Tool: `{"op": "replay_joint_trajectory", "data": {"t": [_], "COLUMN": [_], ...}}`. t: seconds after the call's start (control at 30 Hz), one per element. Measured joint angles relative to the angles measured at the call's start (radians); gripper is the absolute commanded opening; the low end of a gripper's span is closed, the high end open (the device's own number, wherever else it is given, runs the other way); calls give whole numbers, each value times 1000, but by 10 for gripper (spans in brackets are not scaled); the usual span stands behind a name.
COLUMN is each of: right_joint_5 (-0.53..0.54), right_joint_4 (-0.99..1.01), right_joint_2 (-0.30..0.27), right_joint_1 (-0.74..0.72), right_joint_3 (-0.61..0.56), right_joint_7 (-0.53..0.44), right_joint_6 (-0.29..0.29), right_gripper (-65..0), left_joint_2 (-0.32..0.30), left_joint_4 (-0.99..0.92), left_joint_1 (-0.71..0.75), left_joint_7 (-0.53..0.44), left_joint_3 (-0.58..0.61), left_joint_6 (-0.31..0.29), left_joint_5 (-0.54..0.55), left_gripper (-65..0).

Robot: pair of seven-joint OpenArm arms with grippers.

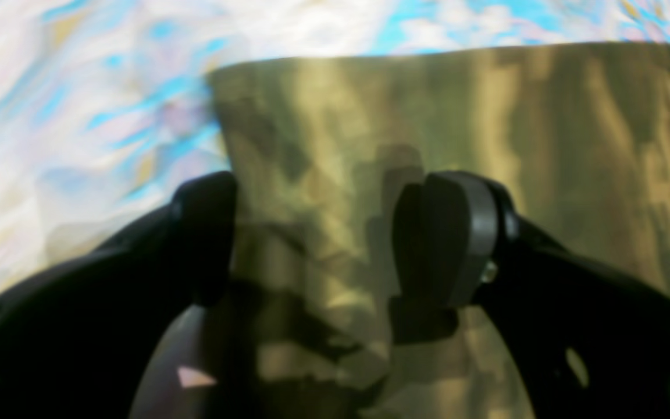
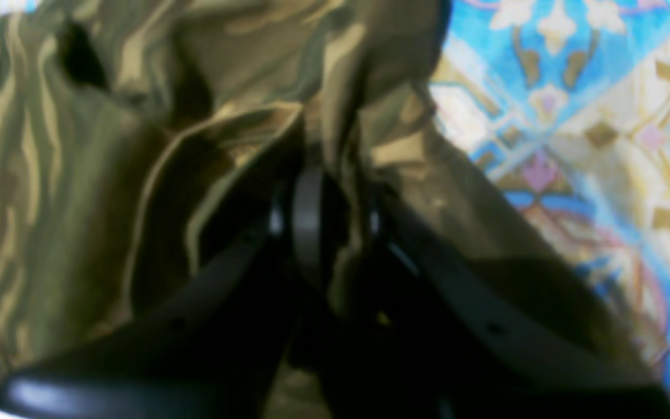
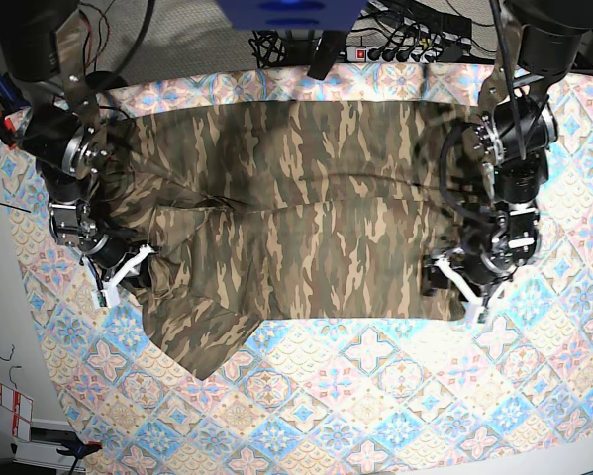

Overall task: Fold the T-shirt properly
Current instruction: 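Slide both grippers along the shirt sides toward the hem, then drag the shirt sides with both grippers, left gripper moving toward the hem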

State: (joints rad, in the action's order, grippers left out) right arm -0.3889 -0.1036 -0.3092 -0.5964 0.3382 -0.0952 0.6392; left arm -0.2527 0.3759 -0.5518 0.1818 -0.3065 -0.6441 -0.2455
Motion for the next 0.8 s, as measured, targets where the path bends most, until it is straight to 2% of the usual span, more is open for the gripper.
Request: {"op": "replay_joint_trajectory", "data": {"t": [0.1,0.27,0.37,0.53,0.6,0.8], "right_joint_5": [-14,-29,-43,-57,-59,-52], "right_joint_4": [6,8,-23,-110,-138,-172], "right_joint_2": [0,-32,-52,-60,-60,-60], "right_joint_1": [2,10,15,26,32,80], "right_joint_3": [108,211,234,238,238,235], "right_joint_7": [14,40,68,93,92,74], "right_joint_6": [5,19,17,-15,-11,-5], "right_gripper": [-567,-565,-506,-307,-290,-289], "left_joint_2": [26,23,20,20,19,18], "left_joint_4": [0,0,0,3,3,3], "left_joint_1": [-1,4,9,32,32,32], "left_joint_7": [1,2,-1,-33,-33,-32], "left_joint_3": [3,3,3,3,3,3], "left_joint_6": [-49,-53,-53,-53,-53,-53], "left_joint_5": [6,8,10,18,18,17], "left_gripper": [-262,-349,-359,-359,-359,-359]}}
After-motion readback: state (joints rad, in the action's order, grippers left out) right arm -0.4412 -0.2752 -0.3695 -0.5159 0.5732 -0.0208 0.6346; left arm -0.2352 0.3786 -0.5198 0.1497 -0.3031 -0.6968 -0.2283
